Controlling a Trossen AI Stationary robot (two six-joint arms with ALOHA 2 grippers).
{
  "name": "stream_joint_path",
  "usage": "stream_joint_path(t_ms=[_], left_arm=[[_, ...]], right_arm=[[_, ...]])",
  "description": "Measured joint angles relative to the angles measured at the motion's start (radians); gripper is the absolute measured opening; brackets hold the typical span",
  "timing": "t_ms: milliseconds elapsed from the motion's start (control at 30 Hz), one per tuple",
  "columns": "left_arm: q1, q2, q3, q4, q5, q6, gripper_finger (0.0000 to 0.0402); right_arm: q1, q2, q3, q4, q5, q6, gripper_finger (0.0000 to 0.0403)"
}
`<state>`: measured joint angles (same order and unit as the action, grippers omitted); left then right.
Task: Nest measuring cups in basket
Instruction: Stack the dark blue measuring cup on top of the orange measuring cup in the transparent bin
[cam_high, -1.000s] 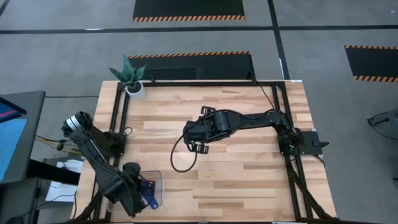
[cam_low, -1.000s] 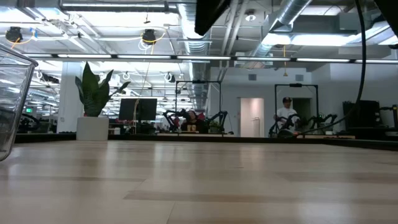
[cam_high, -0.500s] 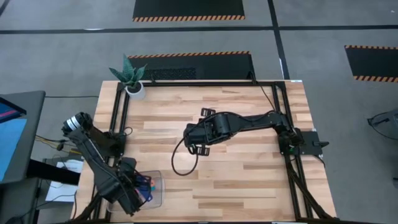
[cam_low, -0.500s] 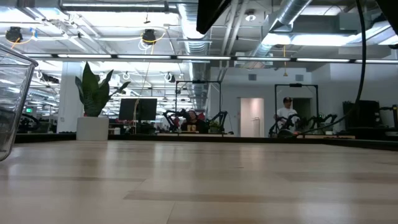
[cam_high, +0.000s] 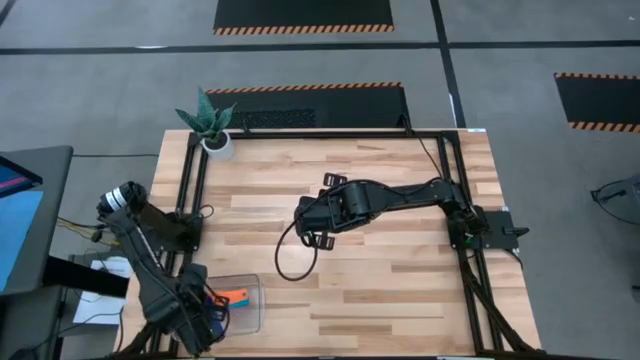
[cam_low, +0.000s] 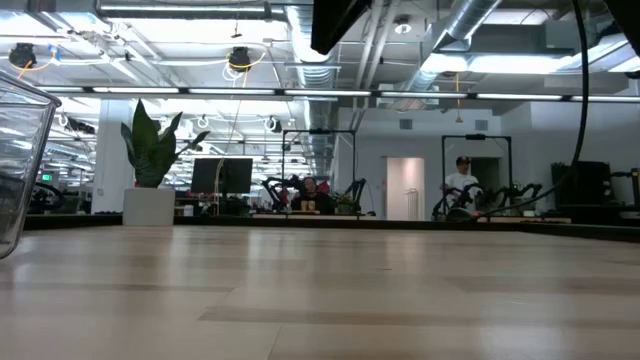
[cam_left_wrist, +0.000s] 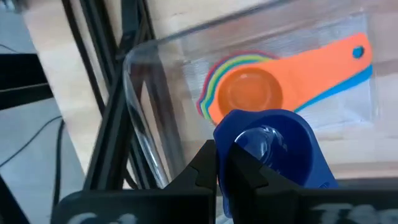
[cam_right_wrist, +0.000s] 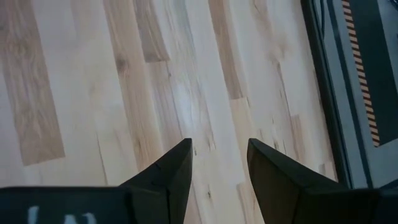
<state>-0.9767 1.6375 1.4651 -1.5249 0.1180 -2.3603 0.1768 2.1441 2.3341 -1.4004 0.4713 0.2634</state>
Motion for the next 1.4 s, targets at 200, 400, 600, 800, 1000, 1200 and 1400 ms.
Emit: stream_joint_path(t_ms=[200, 400, 600, 800, 1000, 1200, 1400], left_arm=[[0.003, 0.054, 0.000, 0.006, 0.015, -0.010, 0.0000], [0.016, 0.082, 0.000, 0.009, -0.007, -0.005, 0.0000], [0.046, 0.082, 0.017, -0.011, -0.065, 0.004, 0.0000], [0.049, 0.082, 0.093, -0.052, -0.120, 0.019, 0.0000], [0.058, 0.082, 0.085, -0.047, -0.151, 0.019, 0.0000], [0.098, 0.082, 0.025, -0.047, -0.252, 0.026, 0.0000], [0.115, 0.082, 0.004, -0.046, -0.268, 0.025, 0.0000]], right_arm=[[0.006, 0.000, 0.000, 0.014, 0.000, 0.001, 0.0175], [0.006, 0.000, 0.000, 0.028, -0.001, 0.000, 0.0178], [0.006, 0.000, 0.000, 0.029, -0.001, 0.000, 0.0178], [0.006, 0.000, 0.000, 0.047, -0.002, -0.001, 0.0180], [0.006, 0.000, 0.000, 0.051, -0.002, -0.002, 0.0178], [0.006, 0.005, 0.000, 0.056, -0.003, -0.002, 0.0180], [0.013, 0.005, 0.000, 0.056, -0.003, -0.002, 0.0177]])
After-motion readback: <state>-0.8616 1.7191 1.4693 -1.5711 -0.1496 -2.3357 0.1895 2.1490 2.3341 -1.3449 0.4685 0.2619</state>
